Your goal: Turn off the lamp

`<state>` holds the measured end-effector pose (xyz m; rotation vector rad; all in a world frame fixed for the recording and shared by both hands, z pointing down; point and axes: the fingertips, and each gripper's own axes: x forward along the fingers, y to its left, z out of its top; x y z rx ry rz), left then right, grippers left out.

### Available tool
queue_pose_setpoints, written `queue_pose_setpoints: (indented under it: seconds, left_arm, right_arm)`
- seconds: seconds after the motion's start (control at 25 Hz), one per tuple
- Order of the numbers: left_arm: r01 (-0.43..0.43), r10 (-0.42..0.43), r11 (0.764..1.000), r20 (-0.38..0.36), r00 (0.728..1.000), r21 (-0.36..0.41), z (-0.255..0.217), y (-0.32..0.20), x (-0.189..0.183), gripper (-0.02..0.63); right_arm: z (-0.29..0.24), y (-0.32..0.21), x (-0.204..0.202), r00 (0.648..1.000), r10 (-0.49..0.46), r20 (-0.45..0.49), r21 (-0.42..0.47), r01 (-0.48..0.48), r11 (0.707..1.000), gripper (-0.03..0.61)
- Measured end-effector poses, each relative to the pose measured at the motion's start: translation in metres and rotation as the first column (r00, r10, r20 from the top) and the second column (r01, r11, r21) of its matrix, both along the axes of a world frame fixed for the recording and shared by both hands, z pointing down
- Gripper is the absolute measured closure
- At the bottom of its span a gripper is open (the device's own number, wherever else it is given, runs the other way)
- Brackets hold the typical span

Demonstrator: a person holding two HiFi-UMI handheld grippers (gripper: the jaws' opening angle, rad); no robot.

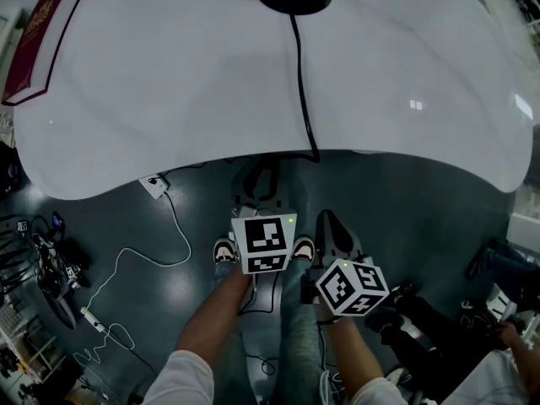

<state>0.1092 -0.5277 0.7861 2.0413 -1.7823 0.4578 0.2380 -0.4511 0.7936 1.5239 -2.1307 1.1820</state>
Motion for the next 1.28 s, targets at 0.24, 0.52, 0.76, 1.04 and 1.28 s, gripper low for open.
queue_pose_setpoints:
  seconds: [0.24, 0.52, 0.76, 1.04, 1.28]
  left_arm:
    - [0.017, -0.017, 1.000, 0.030, 0.999, -0.004, -0.001, 0.001, -0.005, 0.537]
    - [0.013, -0.013, 1.000, 0.033, 0.999, -0.005, 0.004, 0.004, -0.002, 0.537]
    - [-0.002, 0.003, 1.000, 0.020, 1.000, -0.005, -0.006, 0.004, 0.004, 0.505]
    - [0.017, -0.017, 1.000, 0.029, 0.999, -0.004, -0.023, 0.013, -0.001, 0.502]
    - [0.025, -0.024, 1.000, 0.039, 0.999, -0.016, -0.039, 0.034, -0.006, 0.504]
  right_arm:
    - [-0.002, 0.001, 0.000, 1.000, 0.002, 0.000, 0.000, -0.002, 1.000, 0.580]
    - [-0.006, 0.001, -0.001, 1.000, 0.007, 0.000, 0.004, -0.007, 1.000, 0.580]
    - [-0.019, 0.001, 0.002, 1.000, 0.017, 0.003, 0.013, -0.017, 1.000, 0.580]
    - [-0.042, 0.000, 0.007, 0.999, 0.040, 0.005, 0.042, -0.041, 0.998, 0.580]
    - [-0.057, 0.001, 0.004, 0.998, 0.060, 0.021, 0.054, -0.061, 0.997, 0.580]
